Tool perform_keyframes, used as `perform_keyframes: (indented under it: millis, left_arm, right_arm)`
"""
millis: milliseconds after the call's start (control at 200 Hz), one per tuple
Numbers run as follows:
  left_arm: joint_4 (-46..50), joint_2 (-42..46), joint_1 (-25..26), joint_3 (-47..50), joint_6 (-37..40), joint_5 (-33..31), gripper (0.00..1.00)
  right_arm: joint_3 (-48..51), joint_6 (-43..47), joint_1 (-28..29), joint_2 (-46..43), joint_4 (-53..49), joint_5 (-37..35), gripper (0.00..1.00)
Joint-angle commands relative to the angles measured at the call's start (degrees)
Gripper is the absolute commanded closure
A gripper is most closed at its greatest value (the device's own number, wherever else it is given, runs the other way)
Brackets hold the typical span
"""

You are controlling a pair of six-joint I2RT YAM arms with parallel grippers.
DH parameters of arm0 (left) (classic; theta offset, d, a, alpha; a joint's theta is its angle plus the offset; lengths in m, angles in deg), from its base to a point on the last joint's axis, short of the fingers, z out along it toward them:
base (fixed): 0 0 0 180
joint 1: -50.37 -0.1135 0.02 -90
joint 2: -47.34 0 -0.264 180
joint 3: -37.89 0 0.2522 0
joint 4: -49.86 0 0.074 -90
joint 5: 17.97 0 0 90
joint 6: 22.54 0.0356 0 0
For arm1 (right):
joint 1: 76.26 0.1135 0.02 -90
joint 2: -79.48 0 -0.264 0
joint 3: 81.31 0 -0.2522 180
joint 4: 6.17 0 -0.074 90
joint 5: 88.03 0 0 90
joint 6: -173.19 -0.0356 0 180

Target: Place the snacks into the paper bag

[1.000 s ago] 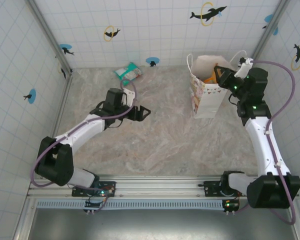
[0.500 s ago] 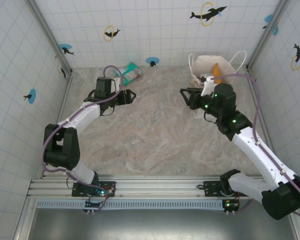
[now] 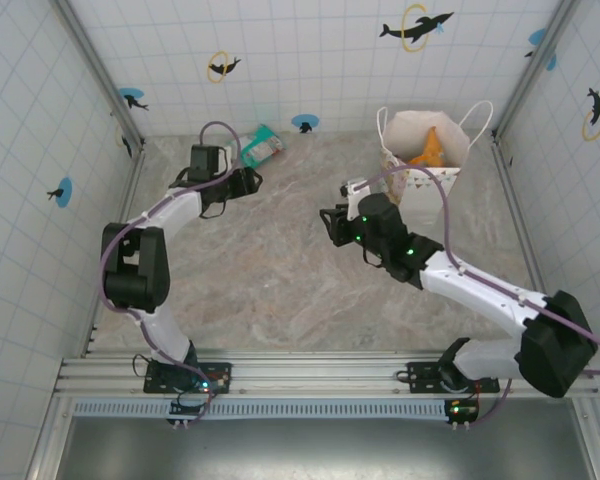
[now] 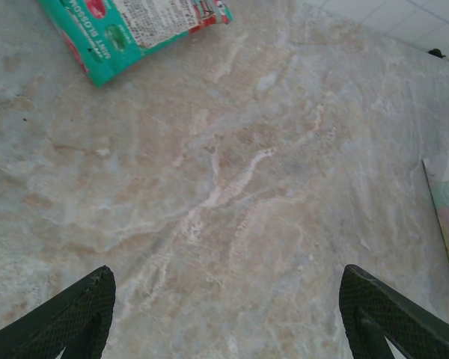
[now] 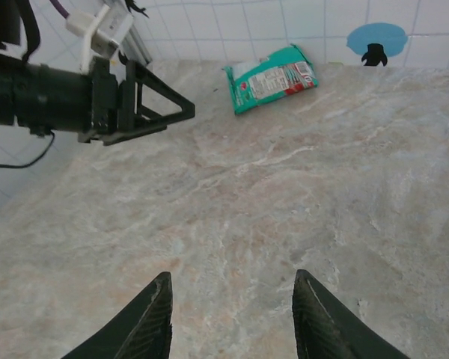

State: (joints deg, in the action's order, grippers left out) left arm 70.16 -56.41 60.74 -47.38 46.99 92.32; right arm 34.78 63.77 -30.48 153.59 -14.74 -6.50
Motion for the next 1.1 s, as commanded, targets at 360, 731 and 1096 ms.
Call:
perform_keyframes:
  millis: [360, 731, 1096]
  left_arm:
    - [-6.86, -9.16, -5.52, -4.81, -8.29, 2.36, 0.26]
    - [-17.01, -21.70, -6.61, -12.08, -18.34, 6.12, 0.32]
    - [-19.33, -29.40, -6.62, -18.67, -22.66, 4.51, 0.42]
  right_arm:
    - [2.59, -1.09, 1.81, 10.90, 20.21, -8.25, 0.54]
    - [0.17, -5.00, 2.19, 17.39, 23.25, -3.71, 0.54]
    - [-2.74, -6.44, 3.30, 21.23, 25.00, -0.01, 0.54]
